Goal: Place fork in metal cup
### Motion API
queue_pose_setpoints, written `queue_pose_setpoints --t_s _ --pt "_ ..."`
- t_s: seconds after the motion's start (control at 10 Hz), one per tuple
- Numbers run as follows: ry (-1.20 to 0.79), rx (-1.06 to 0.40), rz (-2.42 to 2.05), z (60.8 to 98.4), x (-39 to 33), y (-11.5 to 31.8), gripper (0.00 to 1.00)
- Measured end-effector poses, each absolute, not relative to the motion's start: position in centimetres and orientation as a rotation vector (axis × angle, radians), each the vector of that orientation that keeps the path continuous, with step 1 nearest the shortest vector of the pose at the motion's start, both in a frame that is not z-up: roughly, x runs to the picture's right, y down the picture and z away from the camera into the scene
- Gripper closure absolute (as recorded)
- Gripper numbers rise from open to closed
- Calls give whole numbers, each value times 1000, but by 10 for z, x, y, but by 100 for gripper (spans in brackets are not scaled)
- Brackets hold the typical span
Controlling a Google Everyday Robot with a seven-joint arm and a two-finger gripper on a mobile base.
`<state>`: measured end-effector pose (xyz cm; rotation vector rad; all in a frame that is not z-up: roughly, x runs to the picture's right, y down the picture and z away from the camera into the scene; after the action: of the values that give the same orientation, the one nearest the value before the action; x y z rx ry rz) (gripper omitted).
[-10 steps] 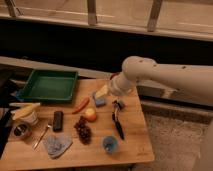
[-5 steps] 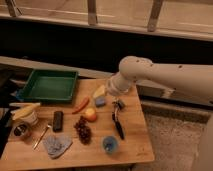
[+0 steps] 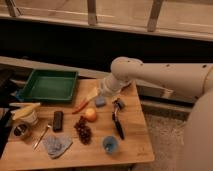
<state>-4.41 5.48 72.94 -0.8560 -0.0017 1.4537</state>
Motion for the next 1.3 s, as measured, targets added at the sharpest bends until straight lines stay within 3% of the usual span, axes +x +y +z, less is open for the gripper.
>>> queue_pose_setpoints --t_s 0.6,1.3 --pt "-6 -991 1213 746 -183 98 27" --pt "-6 -1016 1166 746 -198 103 27"
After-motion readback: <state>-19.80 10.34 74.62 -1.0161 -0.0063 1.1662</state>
